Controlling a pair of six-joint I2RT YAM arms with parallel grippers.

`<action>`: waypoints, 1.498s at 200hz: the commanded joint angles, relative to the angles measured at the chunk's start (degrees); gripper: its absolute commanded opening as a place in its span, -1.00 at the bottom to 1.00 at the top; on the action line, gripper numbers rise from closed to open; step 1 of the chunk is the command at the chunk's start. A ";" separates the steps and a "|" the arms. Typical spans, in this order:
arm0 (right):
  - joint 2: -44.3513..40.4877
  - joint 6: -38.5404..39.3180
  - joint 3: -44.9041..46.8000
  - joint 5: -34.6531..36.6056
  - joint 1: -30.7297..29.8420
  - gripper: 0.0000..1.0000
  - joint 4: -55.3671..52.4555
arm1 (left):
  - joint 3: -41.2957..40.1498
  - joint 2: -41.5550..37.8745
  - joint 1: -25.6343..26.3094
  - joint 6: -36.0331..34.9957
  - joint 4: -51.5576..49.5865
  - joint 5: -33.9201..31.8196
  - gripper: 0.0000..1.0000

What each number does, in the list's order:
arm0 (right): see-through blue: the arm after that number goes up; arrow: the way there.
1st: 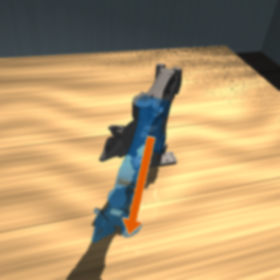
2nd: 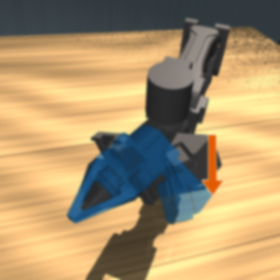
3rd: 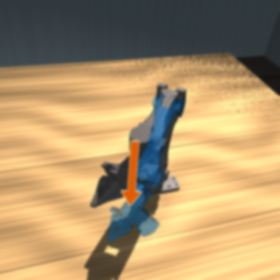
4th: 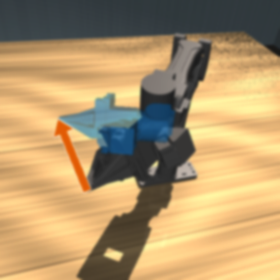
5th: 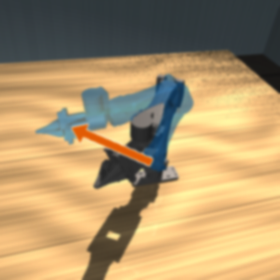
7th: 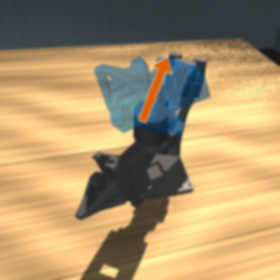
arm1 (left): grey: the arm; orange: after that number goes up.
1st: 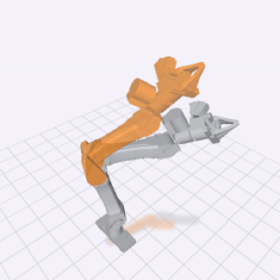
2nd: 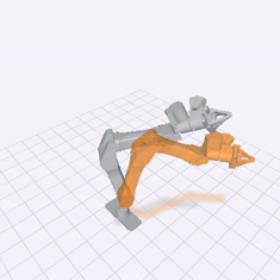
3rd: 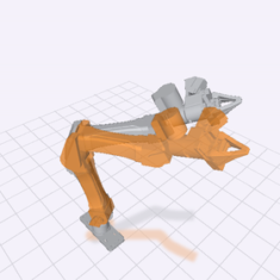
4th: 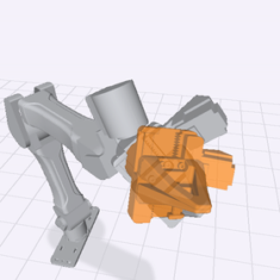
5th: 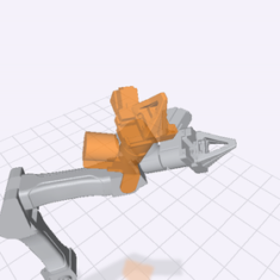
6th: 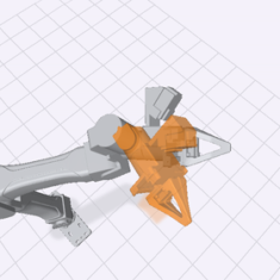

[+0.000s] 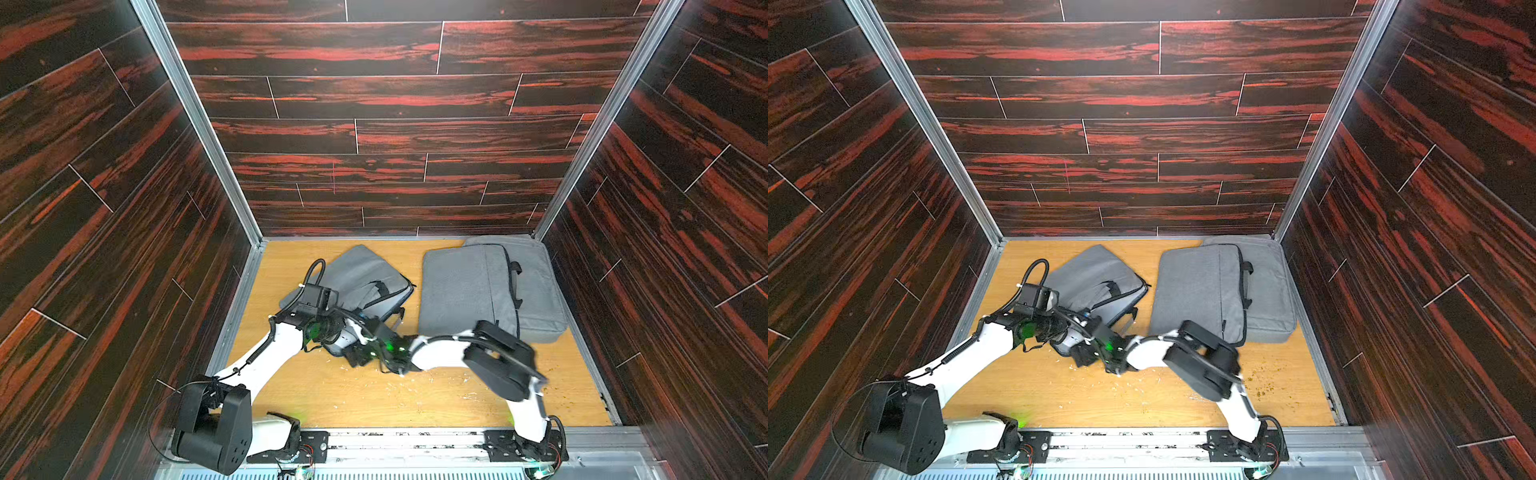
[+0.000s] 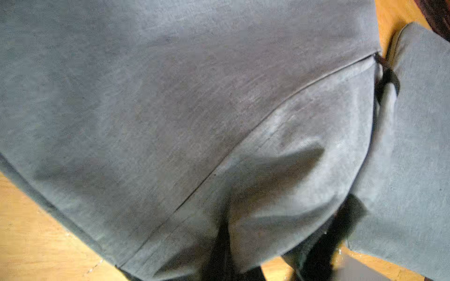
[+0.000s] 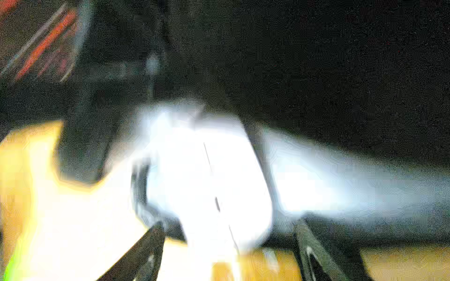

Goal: Put the mouse into the laptop bag
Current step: Place the mouse in the zippered laptop bag.

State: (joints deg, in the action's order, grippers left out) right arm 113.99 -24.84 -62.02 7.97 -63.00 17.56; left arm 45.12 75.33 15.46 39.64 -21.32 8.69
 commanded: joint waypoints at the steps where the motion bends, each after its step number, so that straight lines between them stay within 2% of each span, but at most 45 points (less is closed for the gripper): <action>1: -8.18 -3.00 5.19 -0.43 0.09 0.73 1.88 | -0.83 0.51 0.18 0.36 -0.31 0.89 -1.00; 20: -10.08 -4.67 8.22 -2.10 0.07 0.68 2.57 | -0.65 0.59 0.19 0.20 -0.21 0.85 -1.00; 32: -9.86 -5.05 9.10 -4.46 0.25 0.46 3.82 | -0.56 0.52 0.18 0.11 -0.30 0.83 -1.00; 38: -9.46 -5.24 9.07 -5.92 0.49 0.14 4.34 | -0.48 0.47 0.18 0.09 -0.38 0.80 -1.00; 43: -8.89 -5.62 8.90 -7.24 0.73 -0.46 4.80 | -0.48 0.46 0.20 0.09 -0.43 0.72 -1.00; 46: -8.49 -5.92 8.73 -7.73 0.86 -0.71 4.96 | -0.48 0.44 0.19 0.09 -0.47 0.67 -1.00; 52: -7.71 -6.49 8.36 -8.68 1.02 -1.00 5.30 | -0.48 0.39 0.18 0.01 -0.63 0.62 -1.00; 94: -1.93 -8.22 3.21 -12.08 1.57 -1.00 5.89 | -0.82 -0.27 0.15 -0.01 -1.17 0.58 -1.00; 155: 9.67 -7.78 -10.28 -13.42 1.57 -1.00 1.57 | -0.84 -0.21 0.18 0.29 -0.43 1.58 -1.00; 187: 12.26 -9.43 -15.18 -15.49 1.58 -1.00 2.79 | -0.85 0.34 0.19 0.34 -0.28 1.99 -1.00; 210: 8.84 -9.36 -12.29 -15.01 1.57 -1.00 3.18 | -0.59 0.35 0.20 0.00 -0.65 1.85 -1.00; 248: 0.05 -9.27 -1.94 -9.10 1.57 -1.00 -0.53 | -0.84 0.08 0.18 -0.27 -0.66 1.65 -1.00; 299: -0.43 -9.70 1.10 -6.70 1.59 -1.00 -3.50 | -1.20 0.25 0.19 -0.24 -0.22 1.80 -1.00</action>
State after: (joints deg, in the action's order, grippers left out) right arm 115.48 -33.82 -60.97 -0.73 -61.39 15.77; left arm 44.86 75.70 15.46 39.03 -21.15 9.43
